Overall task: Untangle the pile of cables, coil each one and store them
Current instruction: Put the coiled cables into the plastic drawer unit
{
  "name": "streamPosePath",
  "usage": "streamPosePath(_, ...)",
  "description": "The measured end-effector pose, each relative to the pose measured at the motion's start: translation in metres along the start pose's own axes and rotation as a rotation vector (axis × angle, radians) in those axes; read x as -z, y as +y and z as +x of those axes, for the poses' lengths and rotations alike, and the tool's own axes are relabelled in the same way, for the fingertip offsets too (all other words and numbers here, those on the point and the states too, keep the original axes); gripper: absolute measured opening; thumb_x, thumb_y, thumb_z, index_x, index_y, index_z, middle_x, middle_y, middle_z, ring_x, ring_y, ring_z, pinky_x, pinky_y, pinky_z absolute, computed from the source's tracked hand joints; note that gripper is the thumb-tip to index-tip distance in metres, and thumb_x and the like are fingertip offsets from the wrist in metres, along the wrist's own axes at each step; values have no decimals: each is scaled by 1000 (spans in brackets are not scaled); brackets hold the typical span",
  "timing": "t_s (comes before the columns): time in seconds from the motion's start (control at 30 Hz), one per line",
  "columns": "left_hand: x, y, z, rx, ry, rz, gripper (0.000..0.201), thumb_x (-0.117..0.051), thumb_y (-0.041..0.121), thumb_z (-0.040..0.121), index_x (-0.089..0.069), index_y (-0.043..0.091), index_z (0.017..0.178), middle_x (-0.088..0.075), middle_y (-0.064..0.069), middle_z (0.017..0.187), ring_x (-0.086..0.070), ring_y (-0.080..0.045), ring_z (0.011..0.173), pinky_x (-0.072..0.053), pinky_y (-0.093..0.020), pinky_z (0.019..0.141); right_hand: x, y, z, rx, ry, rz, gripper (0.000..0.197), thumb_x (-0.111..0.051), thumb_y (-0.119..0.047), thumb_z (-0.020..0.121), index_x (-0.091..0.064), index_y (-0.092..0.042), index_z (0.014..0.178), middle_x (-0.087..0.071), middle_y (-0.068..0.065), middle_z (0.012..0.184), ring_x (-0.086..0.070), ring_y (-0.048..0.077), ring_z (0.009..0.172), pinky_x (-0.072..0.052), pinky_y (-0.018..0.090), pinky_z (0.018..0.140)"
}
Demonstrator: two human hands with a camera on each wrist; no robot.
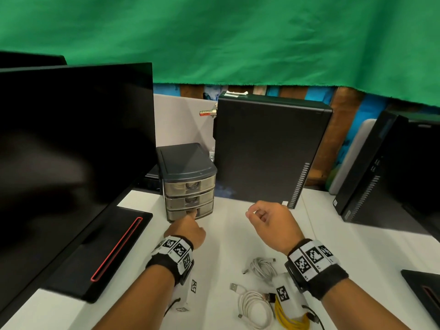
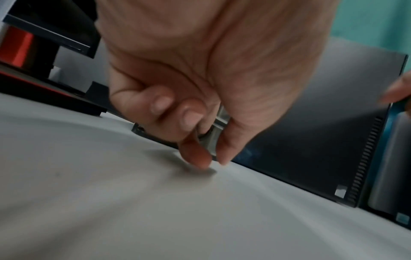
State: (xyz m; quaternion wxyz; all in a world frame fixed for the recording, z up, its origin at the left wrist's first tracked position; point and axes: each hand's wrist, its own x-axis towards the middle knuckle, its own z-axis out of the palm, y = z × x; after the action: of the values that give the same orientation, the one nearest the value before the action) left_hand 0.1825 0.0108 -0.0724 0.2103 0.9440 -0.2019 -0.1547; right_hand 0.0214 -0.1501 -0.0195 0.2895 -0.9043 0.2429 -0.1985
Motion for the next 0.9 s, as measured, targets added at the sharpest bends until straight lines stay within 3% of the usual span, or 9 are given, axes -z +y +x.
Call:
streamPosePath(0.07,-1,5,-1,-10,-43,102,73,-53,28,93,-18,36,157,-56,-3,139,-56,-26,124,-47,-36,99,3,-1,-5,-2,-5,-2,12,-65,-35,94,-72,-26,96,-71,-9,77,-67,10,73,-59,38,78)
streamPosePath(0.17,-4,11,-2,24,-52,133,74,-56,23,89,-19,30,153,-57,-8,132,-59,-29,117,-50,-39,96,11,2,-11,-3,-16,-19,13,-64,-36,94,-73,-27,97,-71,-8,78,-66,10,75,-59,37,79)
streamPosePath(0.33,-1,15,-18,-23,-37,129,52,-57,25,88,-37,23,136,-62,-4,116,-61,-26,106,-49,-35,89,35,16,-21,-60,-137,-17,18,-65,-42,94,-72,-28,102,-69,-9,85,-66,11,81,-57,35,83)
streamPosePath(0.53,-6,0,-56,-163,-102,228,54,-52,47,93,-44,29,143,-59,2,136,-57,-20,122,-45,-32,99,42,31,-40,-83,-348,-94,22,-70,-46,89,-69,-32,105,-66,-7,90,-64,7,74,-49,20,73)
streamPosePath(0.6,-1,-3,-63,-192,-64,132,35,-53,46,94,-60,35,127,-61,6,134,-59,-17,117,-47,-30,99,33,31,-41,-115,-446,-182,43,-71,-54,85,-62,-36,123,-64,-6,113,-62,6,87,-45,19,81)
streamPosePath(0.67,9,-4,-66,-217,86,11,19,-52,40,95,-65,36,108,-67,4,122,-63,-18,103,-52,-32,93,20,27,-39,-135,-597,-244,68,-73,-57,83,-49,-36,142,-52,-5,140,-55,9,114,-41,21,98)
streamPosePath(0.73,15,-8,-65,-178,214,16,29,-54,37,95,-59,34,123,-58,-2,127,-58,-22,108,-51,-36,93,6,20,-37,-117,-717,-322,78,-76,-50,82,-41,-32,149,-40,-3,152,-44,15,135,-35,23,109)
streamPosePath(0.83,19,-25,-61,-37,70,48,43,-56,44,92,-52,37,134,-37,-5,145,-42,-27,132,-43,-43,106,-8,12,-33,-36,-734,-478,57,-77,-30,83,-54,-25,135,-50,1,140,-52,20,123,-44,25,93)
streamPosePath(0.9,19,-37,-59,-29,-35,1,31,-54,43,93,-64,32,121,-49,-5,135,-50,-25,126,-44,-40,106,-9,12,-27,-77,-723,-446,42,-75,-23,80,-60,-24,120,-56,1,127,-61,21,109,-52,27,77)
